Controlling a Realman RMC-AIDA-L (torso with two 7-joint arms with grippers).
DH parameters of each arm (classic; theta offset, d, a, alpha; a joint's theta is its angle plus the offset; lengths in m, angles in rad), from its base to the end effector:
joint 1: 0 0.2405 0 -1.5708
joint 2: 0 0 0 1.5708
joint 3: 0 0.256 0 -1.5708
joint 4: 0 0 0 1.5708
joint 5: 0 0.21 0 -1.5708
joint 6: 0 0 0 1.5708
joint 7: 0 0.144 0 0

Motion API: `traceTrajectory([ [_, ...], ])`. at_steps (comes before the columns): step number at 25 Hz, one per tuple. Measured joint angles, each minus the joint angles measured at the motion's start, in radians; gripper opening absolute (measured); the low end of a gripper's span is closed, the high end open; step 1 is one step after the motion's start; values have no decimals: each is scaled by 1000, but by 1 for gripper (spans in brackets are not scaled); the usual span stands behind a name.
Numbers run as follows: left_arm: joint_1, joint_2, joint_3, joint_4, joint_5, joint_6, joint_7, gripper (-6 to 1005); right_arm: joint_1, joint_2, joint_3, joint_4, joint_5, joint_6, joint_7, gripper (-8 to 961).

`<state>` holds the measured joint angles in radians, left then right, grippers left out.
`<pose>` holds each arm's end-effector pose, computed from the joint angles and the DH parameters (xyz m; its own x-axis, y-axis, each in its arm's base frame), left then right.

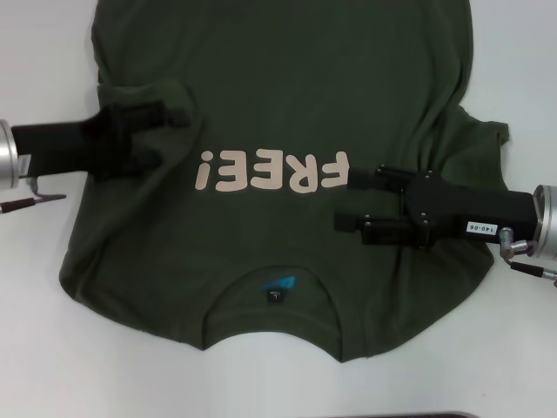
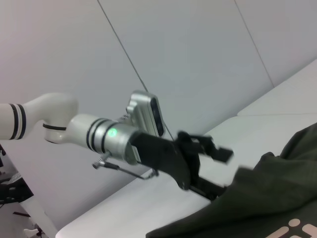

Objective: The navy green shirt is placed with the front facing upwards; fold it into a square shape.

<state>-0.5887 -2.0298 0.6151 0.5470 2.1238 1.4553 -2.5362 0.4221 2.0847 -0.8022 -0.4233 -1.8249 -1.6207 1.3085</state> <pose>-0.2822 0.3452 0.0004 -0.1505 0.9261 0.3461 0.9482 0.0361 0.3157 0.2784 0.2708 -0.0402 0.6206 -0.4869 -0.6147 -0.5634 -0.8221 0.0824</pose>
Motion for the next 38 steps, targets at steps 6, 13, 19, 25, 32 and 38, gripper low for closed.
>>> traceTrajectory([
  [6, 15, 48, -47, -43, -73, 190, 94, 859, 1, 0, 0, 0, -1, 16, 0, 894],
  [13, 60, 68, -76, -68, -76, 136, 90, 859, 8, 0, 0, 0, -1, 27, 0, 895],
  [19, 73, 78, -69, -37, -67, 133, 173, 859, 13, 0, 0, 5, -1, 29, 0, 895],
  [25, 103, 49, -59, 29, -71, 273, 566, 859, 14, 0, 0, 2, 6, 25, 47, 895],
  [32, 187, -64, -78, 163, -84, 301, 901, 859, 14, 0, 9, 2, 28, 29, 118, 894],
  [38, 205, -81, -104, 159, -91, 323, 963, 859, -2, 0, 116, 25, 56, 21, 239, 894],
])
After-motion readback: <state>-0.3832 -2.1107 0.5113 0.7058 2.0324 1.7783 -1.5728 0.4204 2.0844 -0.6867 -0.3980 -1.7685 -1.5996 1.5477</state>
